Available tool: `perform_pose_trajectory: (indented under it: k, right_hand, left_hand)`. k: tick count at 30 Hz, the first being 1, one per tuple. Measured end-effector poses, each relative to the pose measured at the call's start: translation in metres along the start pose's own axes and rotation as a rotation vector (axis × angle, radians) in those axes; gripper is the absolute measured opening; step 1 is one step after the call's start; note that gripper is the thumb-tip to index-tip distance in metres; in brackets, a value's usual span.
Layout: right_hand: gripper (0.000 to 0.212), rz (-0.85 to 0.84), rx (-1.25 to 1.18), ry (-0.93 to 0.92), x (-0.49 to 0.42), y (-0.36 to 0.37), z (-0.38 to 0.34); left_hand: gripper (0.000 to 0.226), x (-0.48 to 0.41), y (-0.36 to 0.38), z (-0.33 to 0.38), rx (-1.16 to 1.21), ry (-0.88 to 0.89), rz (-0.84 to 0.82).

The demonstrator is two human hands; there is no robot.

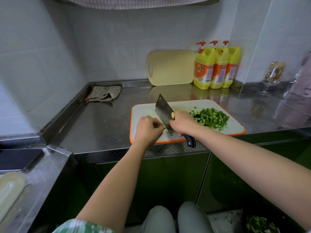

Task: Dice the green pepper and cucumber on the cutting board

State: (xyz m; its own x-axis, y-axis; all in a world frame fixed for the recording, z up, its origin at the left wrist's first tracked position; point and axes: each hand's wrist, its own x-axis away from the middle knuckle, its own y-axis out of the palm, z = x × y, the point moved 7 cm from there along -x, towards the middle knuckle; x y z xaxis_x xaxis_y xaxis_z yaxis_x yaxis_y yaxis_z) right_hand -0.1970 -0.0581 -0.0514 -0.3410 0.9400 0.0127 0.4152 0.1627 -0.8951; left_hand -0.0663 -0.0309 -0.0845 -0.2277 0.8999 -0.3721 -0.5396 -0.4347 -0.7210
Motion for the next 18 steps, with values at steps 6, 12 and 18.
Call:
perform_pose_trajectory:
  k: [6,12,18]
  right_hand:
    - [0.013,-0.004,-0.013,-0.036,0.003,-0.01,0.002]
    - [0.016,-0.114,0.091,-0.012,0.01,0.0,-0.005]
    - [0.016,-0.034,0.031,-0.004,0.0,0.001,-0.003]
  left_hand:
    - [0.011,0.003,-0.004,-0.002,-0.028,-0.031,0.063]
    - [0.01,0.003,-0.004,-0.002,-0.03,-0.037,0.055]
    - [0.011,0.002,-0.002,-0.006,0.003,-0.062,0.043]
